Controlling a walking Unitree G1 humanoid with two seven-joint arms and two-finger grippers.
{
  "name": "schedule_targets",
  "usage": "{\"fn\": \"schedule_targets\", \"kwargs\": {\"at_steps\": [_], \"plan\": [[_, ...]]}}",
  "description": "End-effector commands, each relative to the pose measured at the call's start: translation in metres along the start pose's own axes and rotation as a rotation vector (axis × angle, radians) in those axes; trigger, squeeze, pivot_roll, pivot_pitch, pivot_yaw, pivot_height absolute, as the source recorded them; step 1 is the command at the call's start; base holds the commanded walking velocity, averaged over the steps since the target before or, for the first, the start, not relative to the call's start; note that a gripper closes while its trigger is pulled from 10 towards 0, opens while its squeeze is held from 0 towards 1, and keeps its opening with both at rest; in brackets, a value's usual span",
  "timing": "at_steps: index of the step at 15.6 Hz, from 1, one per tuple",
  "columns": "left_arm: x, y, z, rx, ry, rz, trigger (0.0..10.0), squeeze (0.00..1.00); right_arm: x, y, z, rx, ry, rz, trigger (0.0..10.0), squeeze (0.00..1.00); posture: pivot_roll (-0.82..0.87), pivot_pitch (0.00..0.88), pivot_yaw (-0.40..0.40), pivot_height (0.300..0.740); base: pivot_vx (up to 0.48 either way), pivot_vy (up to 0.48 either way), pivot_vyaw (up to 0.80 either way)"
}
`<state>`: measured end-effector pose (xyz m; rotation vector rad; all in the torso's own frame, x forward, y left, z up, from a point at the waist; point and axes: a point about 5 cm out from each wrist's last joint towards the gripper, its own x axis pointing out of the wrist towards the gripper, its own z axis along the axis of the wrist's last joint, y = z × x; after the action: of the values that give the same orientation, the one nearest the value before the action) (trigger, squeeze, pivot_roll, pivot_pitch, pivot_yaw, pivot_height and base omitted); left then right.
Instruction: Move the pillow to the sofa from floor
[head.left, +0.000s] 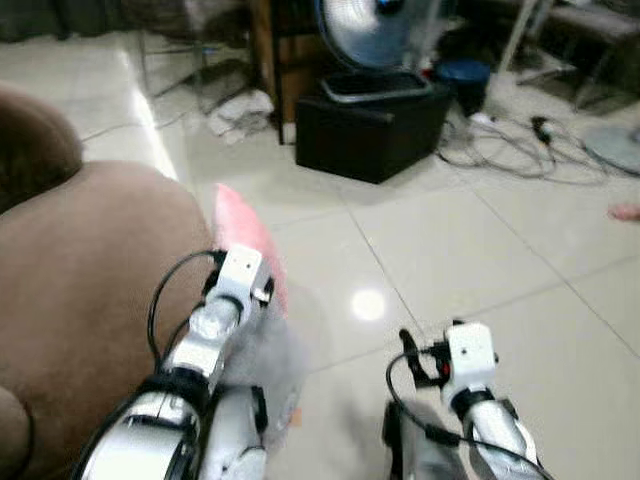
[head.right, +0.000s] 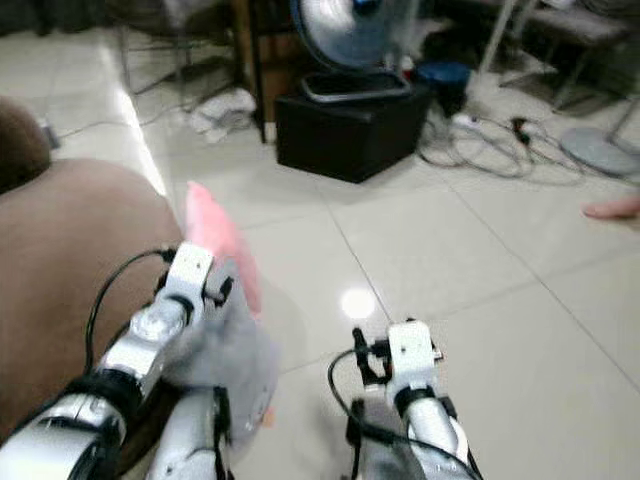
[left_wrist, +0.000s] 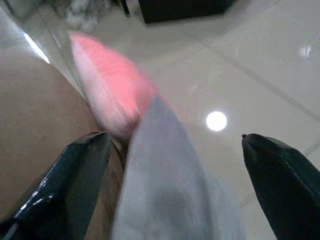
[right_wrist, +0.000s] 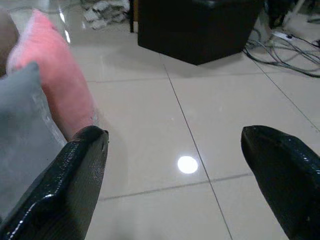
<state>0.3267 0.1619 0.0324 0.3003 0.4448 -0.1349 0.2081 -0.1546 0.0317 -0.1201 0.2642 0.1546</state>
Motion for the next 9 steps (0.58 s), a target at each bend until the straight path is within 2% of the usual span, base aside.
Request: {"fn": "schedule_targets", "kwargs": {"at_steps": [1,3,7,9], "plan": [[0.000,0.003,-0.006,-0.003,0.040,0.029,10.0,0.00,-0.002,0.000,0.004,-0.020,-0.004,0.012,10.0,0.00,-0.02,0.095,-0.021,0.531,0.000,0.000,0.00],[0.002,0.006,-0.006,0.029,0.055,0.049,10.0,0.00,-0.006,0.002,0.007,-0.026,-0.016,0.035,10.0,0.00,-0.04,0.111,-0.026,0.511,0.000,0.000,0.00],[0.004,0.020,0.002,0.048,0.066,0.137,10.0,0.00,-0.019,0.009,0.017,-0.079,-0.037,0.105,10.0,0.00,-0.09,0.164,-0.039,0.511,0.000,0.000,0.00],[0.005,0.026,0.007,0.089,0.055,0.178,10.0,0.07,-0.028,0.013,0.030,-0.057,-0.067,0.169,10.0,0.00,-0.11,0.198,-0.041,0.511,0.000,0.000,0.00]]}}
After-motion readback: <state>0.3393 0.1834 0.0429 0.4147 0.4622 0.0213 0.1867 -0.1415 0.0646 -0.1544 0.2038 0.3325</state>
